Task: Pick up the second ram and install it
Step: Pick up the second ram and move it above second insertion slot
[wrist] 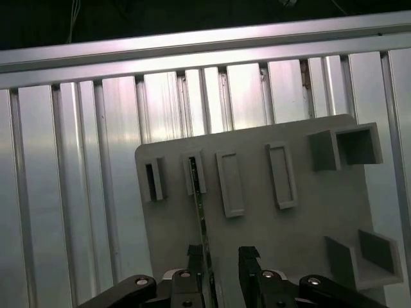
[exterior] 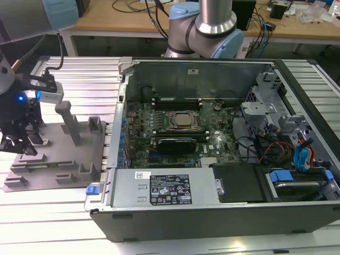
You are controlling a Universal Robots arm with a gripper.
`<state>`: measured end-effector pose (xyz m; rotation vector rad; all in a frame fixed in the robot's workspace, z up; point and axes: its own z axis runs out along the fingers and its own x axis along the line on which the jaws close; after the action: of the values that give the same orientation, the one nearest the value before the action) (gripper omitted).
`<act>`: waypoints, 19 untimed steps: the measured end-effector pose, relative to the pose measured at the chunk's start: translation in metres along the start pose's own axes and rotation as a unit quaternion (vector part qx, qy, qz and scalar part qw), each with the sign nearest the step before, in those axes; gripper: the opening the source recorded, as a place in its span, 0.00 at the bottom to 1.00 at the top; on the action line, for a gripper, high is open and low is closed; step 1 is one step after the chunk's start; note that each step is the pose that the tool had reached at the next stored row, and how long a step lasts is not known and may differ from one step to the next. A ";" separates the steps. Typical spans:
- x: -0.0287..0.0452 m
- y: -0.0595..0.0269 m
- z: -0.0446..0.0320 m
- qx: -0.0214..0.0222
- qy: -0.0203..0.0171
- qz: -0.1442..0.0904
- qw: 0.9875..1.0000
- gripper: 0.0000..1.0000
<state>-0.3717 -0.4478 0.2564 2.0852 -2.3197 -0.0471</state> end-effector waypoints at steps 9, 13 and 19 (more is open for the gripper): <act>0.0038 -0.0012 0.0208 0.000 0.000 0.000 1.000 0.34; 0.0076 -0.0029 0.0338 0.000 0.000 -0.010 1.000 0.34; 0.0083 -0.0039 0.0538 0.000 0.001 -0.022 1.000 0.34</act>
<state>-0.3707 -0.4561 0.2024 2.1362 -2.2718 -0.0463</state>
